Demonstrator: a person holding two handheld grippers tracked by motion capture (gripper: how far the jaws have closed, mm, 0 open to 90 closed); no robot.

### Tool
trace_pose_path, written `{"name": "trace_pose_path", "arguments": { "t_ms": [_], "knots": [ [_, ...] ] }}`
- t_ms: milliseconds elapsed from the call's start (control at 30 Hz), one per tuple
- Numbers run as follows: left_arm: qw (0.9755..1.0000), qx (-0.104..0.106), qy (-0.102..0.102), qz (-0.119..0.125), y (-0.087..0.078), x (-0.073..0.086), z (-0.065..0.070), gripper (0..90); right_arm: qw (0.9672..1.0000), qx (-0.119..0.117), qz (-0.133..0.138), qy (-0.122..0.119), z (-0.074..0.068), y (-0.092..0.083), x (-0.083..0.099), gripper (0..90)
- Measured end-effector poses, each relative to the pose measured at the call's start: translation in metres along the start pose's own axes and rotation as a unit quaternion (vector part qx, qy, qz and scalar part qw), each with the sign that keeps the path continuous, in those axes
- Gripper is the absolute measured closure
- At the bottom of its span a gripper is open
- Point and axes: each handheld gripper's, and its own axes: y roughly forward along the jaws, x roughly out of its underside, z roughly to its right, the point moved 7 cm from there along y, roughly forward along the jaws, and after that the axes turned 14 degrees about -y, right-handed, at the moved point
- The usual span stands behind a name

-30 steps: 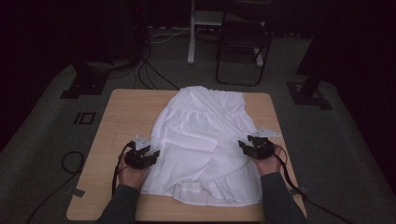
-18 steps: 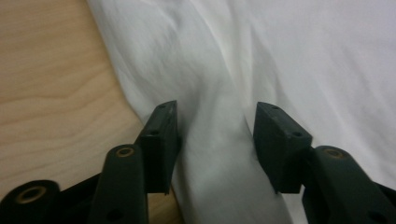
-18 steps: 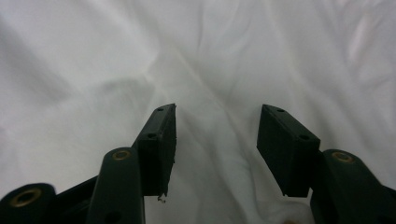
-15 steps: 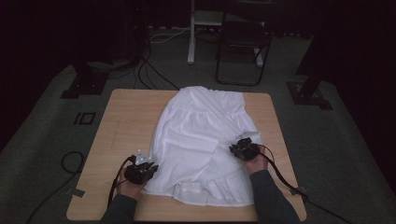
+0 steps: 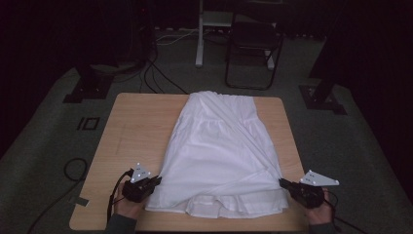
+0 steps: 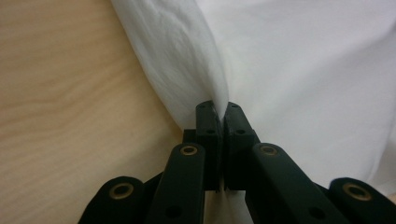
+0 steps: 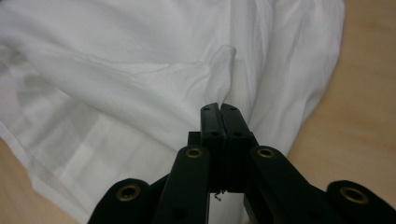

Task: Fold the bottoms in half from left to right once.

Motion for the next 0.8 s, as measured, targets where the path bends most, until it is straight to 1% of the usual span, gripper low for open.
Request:
{"name": "trace_pose_path", "arguments": {
  "t_ms": [67, 100, 133, 167, 233, 300, 333, 367, 400, 467, 567, 600, 667, 700, 767, 800],
  "knots": [
    [0.9999, -0.005, -0.005, -0.01, 0.004, 0.005, -0.001, 85.3, 0.9999, -0.004, -0.008, 0.014, -0.002, 0.0, 0.018, 87.6],
    [0.9998, -0.011, -0.006, -0.015, 0.006, 0.007, -0.002, 82.8, 0.9997, -0.009, -0.011, 0.02, -0.003, 0.001, 0.025, 85.4],
    [0.9997, -0.013, -0.008, -0.018, 0.006, 0.009, -0.003, 79.1, 0.9995, -0.014, -0.018, 0.023, -0.004, 0.003, 0.032, 81.3],
    [0.9997, -0.014, -0.011, -0.019, 0.006, 0.01, -0.004, 76.2, 0.9993, -0.018, -0.025, 0.022, -0.006, 0.003, 0.037, 77.9],
    [0.9997, -0.01, -0.016, -0.014, 0.005, 0.009, -0.005, 70.0, 0.9993, -0.016, -0.024, 0.025, -0.007, 0.0, 0.041, 73.1],
    [0.9998, 0.0, -0.019, -0.006, 0.003, 0.007, -0.003, 65.8, 0.9995, -0.012, -0.006, 0.028, -0.005, -0.007, 0.035, 66.4],
    [0.9998, 0.0, -0.018, -0.001, 0.002, 0.006, -0.003, 64.7, 0.9994, -0.007, 0.009, 0.032, -0.004, -0.01, 0.029, 62.4],
    [0.9998, -0.002, -0.018, 0.001, 0.002, 0.005, -0.002, 63.0, 0.9992, -0.002, 0.018, 0.035, -0.002, -0.011, 0.022, 59.6],
    [0.9998, -0.001, -0.018, 0.003, 0.002, 0.005, -0.001, 62.3, 0.9992, 0.002, 0.021, 0.035, 0.0, -0.011, 0.016, 57.8],
    [0.9999, 0.0, -0.015, 0.003, 0.003, 0.005, 0.001, 60.6, 0.9992, 0.003, 0.017, 0.035, 0.002, -0.003, 0.005, 56.0],
    [0.9999, 0.002, -0.01, -0.002, 0.004, 0.007, 0.003, 60.0, 0.9995, -0.005, 0.002, 0.031, 0.003, 0.019, -0.005, 54.6],
    [0.9999, 0.005, -0.01, -0.003, 0.005, 0.007, 0.003, 59.8, 0.9996, -0.008, -0.003, 0.028, 0.002, 0.027, -0.006, 54.5],
    [0.9999, 0.005, -0.012, -0.006, 0.007, 0.008, 0.004, 59.7, 0.9994, -0.007, -0.02, 0.028, 0.004, 0.043, -0.006, 55.2],
    [0.9999, 0.006, -0.011, -0.009, 0.008, 0.009, 0.004, 59.4, 0.9992, -0.008, -0.025, 0.03, 0.005, 0.05, -0.005, 59.0],
    [0.9999, 0.006, -0.008, -0.012, 0.009, 0.011, 0.005, 59.0, 0.999, -0.02, -0.03, 0.028, 0.004, 0.056, -0.003, 78.4],
    [0.9999, 0.007, -0.008, -0.011, 0.009, 0.011, 0.006, 58.8, 0.9991, -0.024, -0.027, 0.023, 0.003, 0.055, -0.003, 84.2]
  ]
}}
